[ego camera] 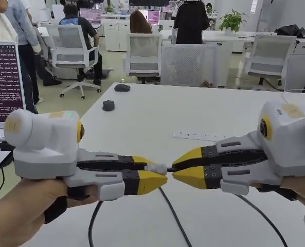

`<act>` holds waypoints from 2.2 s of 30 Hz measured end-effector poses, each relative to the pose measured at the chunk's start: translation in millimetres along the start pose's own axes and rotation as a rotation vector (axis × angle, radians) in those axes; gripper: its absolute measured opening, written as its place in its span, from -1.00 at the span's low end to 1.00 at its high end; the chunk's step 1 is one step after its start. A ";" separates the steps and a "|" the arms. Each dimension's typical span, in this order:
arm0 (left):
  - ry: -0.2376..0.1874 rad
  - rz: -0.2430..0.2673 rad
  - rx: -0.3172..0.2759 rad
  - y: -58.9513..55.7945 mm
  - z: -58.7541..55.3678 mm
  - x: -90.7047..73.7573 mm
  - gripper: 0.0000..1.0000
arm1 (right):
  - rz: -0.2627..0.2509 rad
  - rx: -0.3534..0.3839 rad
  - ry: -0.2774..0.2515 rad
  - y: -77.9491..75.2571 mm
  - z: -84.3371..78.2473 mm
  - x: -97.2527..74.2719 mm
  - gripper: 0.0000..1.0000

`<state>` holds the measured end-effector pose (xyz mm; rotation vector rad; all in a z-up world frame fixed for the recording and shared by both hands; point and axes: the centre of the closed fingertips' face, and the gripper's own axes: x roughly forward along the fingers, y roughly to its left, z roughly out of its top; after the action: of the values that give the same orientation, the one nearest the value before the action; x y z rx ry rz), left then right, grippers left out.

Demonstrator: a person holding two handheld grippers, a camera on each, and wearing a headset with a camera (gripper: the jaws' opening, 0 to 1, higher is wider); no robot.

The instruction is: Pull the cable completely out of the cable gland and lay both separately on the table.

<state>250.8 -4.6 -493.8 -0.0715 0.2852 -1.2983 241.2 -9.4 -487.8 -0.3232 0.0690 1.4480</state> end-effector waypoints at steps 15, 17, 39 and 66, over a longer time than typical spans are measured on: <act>0.003 -0.002 0.010 -2.3 -0.7 0.4 -0.67 | -0.011 0.003 0.016 -0.1 -6.3 -6.9 -0.92; 0.002 0.002 0.009 -1.6 -1.0 -1.7 -0.67 | -0.020 0.006 0.023 -1.6 -10.1 -10.6 -0.92; -0.038 0.024 -0.011 7.2 4.8 -13.6 -0.67 | -0.138 0.075 0.116 -17.3 -51.8 -47.6 -0.92; 0.011 0.010 0.013 -2.3 -3.9 -3.3 -0.67 | -0.048 -0.073 0.128 4.3 -19.2 -11.1 -0.61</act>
<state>246.9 -1.6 -496.5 -0.0517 0.2861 -1.2912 238.5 -24.7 -504.2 -0.4743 0.1112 1.3836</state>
